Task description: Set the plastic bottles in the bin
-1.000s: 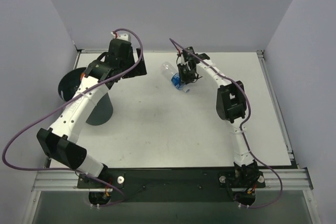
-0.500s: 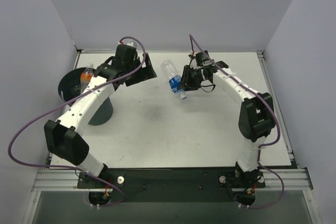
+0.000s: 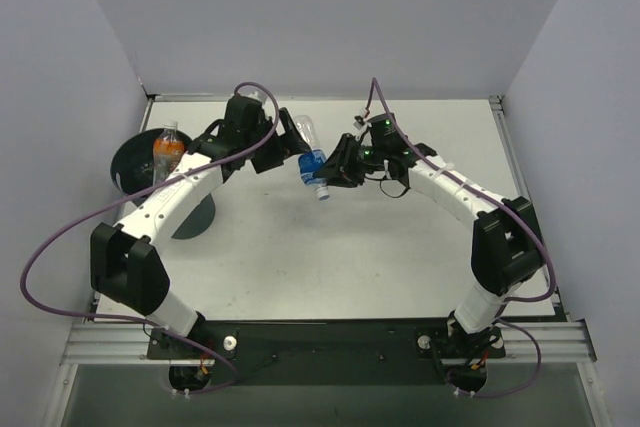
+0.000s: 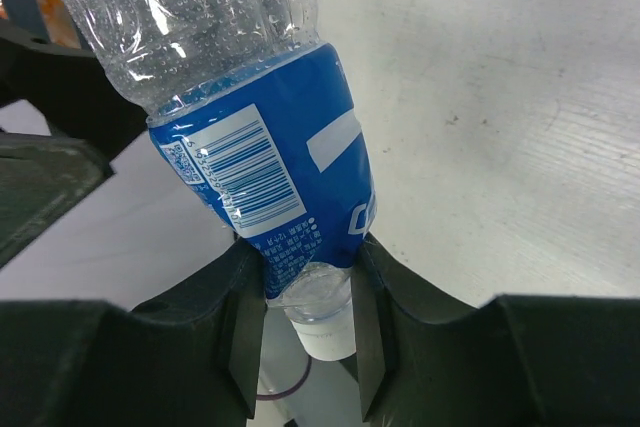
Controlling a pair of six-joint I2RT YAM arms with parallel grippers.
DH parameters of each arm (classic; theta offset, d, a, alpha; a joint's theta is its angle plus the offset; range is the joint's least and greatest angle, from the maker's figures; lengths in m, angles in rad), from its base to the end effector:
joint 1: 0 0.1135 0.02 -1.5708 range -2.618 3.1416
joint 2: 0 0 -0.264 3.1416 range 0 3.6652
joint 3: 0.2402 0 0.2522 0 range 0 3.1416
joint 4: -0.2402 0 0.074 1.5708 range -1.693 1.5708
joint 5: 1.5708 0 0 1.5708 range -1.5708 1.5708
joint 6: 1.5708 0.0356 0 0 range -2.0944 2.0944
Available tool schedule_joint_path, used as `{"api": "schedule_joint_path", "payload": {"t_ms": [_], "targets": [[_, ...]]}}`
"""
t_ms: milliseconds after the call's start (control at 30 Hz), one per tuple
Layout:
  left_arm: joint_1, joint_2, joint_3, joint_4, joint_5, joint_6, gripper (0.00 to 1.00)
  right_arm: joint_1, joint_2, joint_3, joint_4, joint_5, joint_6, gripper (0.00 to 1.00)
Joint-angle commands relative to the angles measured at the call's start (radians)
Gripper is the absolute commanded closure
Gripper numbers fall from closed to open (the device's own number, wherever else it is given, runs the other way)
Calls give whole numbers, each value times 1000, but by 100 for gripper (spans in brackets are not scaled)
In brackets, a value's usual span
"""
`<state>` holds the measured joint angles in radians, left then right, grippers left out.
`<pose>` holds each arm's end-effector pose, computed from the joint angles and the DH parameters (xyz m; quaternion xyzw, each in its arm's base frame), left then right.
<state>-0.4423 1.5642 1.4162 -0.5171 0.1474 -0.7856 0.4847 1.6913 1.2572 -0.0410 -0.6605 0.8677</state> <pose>0.3189 -0.1568 0.3333 -0.1214 0.8891 -0.3055 0.3185 0.3349 0.2010 0.2803 -0.0121 0.8249 0.5243 0.2110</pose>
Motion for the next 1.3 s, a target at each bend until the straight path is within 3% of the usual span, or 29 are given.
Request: {"api": "schedule_joint_path", "payload": {"t_ms": [0,167,533,633,767,800,867,900,933,1033,1133,1267], "targets": [[17,-52,-49,126,34,-41,5,5,-50,-8,128,-70,100,100],[37,-72,-86,187,49,-56,7,17,-51,-65,269,-155,201,100],[63,-61,-106,276,83,-67,7,43,-90,-114,285,-206,217,100],[68,-58,-108,292,83,-73,13,43,-90,-111,282,-211,220,100],[73,-62,-106,310,84,-75,39,49,-96,-116,283,-214,226,100],[74,-64,-106,308,83,-73,52,49,-97,-122,282,-214,226,100],[74,-69,-102,299,83,-64,64,49,-99,-124,279,-218,226,93],[74,-69,-100,293,83,-60,76,49,-101,-119,277,-220,223,85],[74,-72,-99,290,83,-50,84,51,-101,-113,271,-223,220,65],[76,-95,-105,276,67,-29,92,51,-108,-76,218,-225,185,38],[88,-141,-89,226,18,9,92,42,-131,-23,101,-188,110,30],[142,-236,-33,94,-46,66,92,-18,-165,-7,46,-162,74,29]]}}
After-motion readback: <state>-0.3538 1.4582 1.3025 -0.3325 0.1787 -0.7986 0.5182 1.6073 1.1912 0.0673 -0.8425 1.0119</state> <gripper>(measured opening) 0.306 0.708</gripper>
